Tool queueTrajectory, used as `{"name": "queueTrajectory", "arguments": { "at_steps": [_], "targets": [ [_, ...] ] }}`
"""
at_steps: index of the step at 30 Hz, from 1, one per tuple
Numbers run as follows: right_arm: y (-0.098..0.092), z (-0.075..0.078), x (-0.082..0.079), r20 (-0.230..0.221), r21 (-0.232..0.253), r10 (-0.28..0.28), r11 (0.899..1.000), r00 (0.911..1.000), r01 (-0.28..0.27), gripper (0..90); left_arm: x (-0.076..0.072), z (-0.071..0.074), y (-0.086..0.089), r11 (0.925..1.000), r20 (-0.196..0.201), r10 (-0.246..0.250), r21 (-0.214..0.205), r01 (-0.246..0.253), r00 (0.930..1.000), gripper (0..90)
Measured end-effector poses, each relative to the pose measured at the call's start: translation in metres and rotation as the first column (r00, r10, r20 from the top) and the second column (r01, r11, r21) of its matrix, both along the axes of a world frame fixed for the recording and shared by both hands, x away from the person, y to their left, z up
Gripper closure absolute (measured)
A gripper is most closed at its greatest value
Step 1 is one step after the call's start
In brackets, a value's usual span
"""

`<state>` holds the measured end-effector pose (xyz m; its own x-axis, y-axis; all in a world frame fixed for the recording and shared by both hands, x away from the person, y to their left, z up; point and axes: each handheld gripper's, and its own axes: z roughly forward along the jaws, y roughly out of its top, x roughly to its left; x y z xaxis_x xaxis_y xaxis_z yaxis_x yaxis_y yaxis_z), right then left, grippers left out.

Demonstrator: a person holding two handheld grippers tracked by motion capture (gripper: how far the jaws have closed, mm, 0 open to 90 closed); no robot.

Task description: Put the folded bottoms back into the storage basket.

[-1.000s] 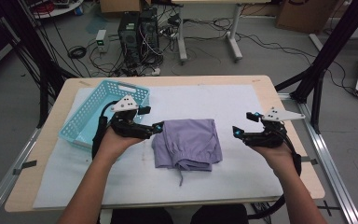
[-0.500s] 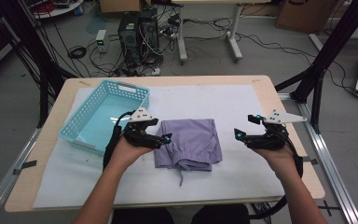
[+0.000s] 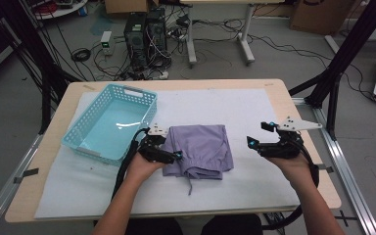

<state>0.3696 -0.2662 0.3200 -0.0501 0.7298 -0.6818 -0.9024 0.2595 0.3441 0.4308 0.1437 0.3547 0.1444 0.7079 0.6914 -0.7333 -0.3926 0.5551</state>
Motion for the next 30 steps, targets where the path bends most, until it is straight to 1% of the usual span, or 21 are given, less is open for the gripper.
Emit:
{"name": "queueTrajectory", "arguments": {
  "at_steps": [3, 4, 6, 9, 11, 12, 15, 18, 19, 20, 21, 23, 24, 26, 28, 29, 30],
  "targets": [
    [0.002, 0.001, 0.001, -0.004, -0.005, -0.001, 1.000, 1.0000, 0.001, 19.9, 0.008, 0.004, -0.002, 0.9999, -0.038, -0.004, -0.012, 0.003, 0.9993, 11.7],
    [0.002, 0.001, 0.001, -0.005, -0.004, -0.006, 1.000, 1.0000, 0.006, 19.9, 0.010, 0.005, -0.003, 0.9999, -0.034, 0.004, -0.011, -0.004, 0.9994, 11.7],
    [0.003, 0.001, 0.000, -0.003, -0.006, -0.007, 1.000, 1.0000, 0.007, 19.9, 0.011, 0.005, -0.003, 0.9999, -0.024, -0.006, -0.014, 0.006, 0.9997, 11.6],
    [0.003, 0.000, -0.001, -0.002, -0.007, -0.010, 1.000, 0.9999, 0.010, 19.9, 0.010, 0.006, -0.002, 0.9993, -0.038, -0.026, -0.027, 0.025, 0.9990, 11.7],
    [0.001, 0.000, -0.001, 0.002, -0.007, -0.014, 1.000, 0.9999, 0.014, 19.9, 0.009, 0.006, 0.000, 0.9993, -0.037, -0.012, -0.037, 0.010, 0.9993, 11.7],
    [0.000, 0.000, -0.001, -0.003, -0.005, -0.013, 1.000, 0.9999, 0.013, 19.9, 0.009, 0.006, 0.000, 0.9989, -0.037, -0.011, -0.045, 0.010, 0.9993, 11.7],
    [-0.001, 0.001, -0.001, -0.006, 0.003, -0.008, 1.000, 1.0000, 0.008, 19.9, 0.010, 0.006, 0.000, 0.9985, -0.038, -0.021, -0.051, 0.019, 0.9991, 11.6],
    [0.000, 0.001, 0.000, -0.003, -0.002, -0.014, 1.000, 0.9999, 0.014, 19.9, 0.013, 0.002, -0.006, 0.9985, -0.028, -0.039, -0.041, 0.038, 0.9988, 9.4],
    [0.000, 0.001, 0.001, -0.007, -0.003, -0.013, 1.000, 0.9999, 0.013, 19.9, 0.013, 0.002, -0.008, 0.9981, -0.036, -0.058, -0.022, 0.058, 0.9976, 9.4],
    [0.001, 0.001, 0.001, -0.002, -0.001, -0.011, 1.000, 0.9999, 0.011, 19.9, 0.015, 0.002, -0.010, 0.9947, -0.060, -0.102, -0.005, 0.102, 0.9929, 10.3],
    [0.001, 0.002, 0.001, 0.001, -0.003, -0.012, 1.000, 0.9999, 0.012, 19.9, 0.015, 0.002, -0.013, 0.9933, -0.063, -0.115, -0.003, 0.115, 0.9913, 10.2],
    [0.003, 0.001, 0.000, -0.005, -0.004, -0.004, 1.000, 1.0000, 0.004, 19.9, 0.016, 0.001, -0.017, 0.9945, -0.051, -0.104, 0.005, 0.105, 0.9933, 10.3],
    [0.004, 0.002, 0.000, 0.001, -0.006, -0.007, 1.000, 1.0000, 0.007, 19.9, 0.016, 0.002, -0.016, 0.9941, -0.052, -0.108, 0.004, 0.109, 0.9928, 10.2],
    [0.006, 0.001, 0.000, -0.007, -0.011, -0.010, 1.000, 0.9999, 0.010, 19.9, 0.016, 0.002, -0.017, 0.9915, -0.060, -0.130, -0.006, 0.130, 0.9897, 10.3],
    [0.006, 0.002, -0.001, -0.001, -0.013, -0.015, 1.000, 0.9999, 0.015, 19.9, 0.014, 0.001, -0.017, 0.9936, -0.062, -0.113, 0.001, 0.113, 0.9917, 10.3],
    [0.005, 0.002, -0.001, 0.002, -0.013, -0.014, 1.000, 0.9999, 0.014, 19.9, 0.012, 0.000, -0.017, 0.9951, -0.056, -0.098, 0.004, 0.099, 0.9936, 10.3],
    [0.005, 0.002, -0.002, 0.004, -0.011, -0.011, 1.000, 0.9999, 0.011, 19.9, 0.010, -0.002, -0.016, 0.9975, -0.044, -0.071, 0.001, 0.071, 0.9965, 10.3]
  ]
}}
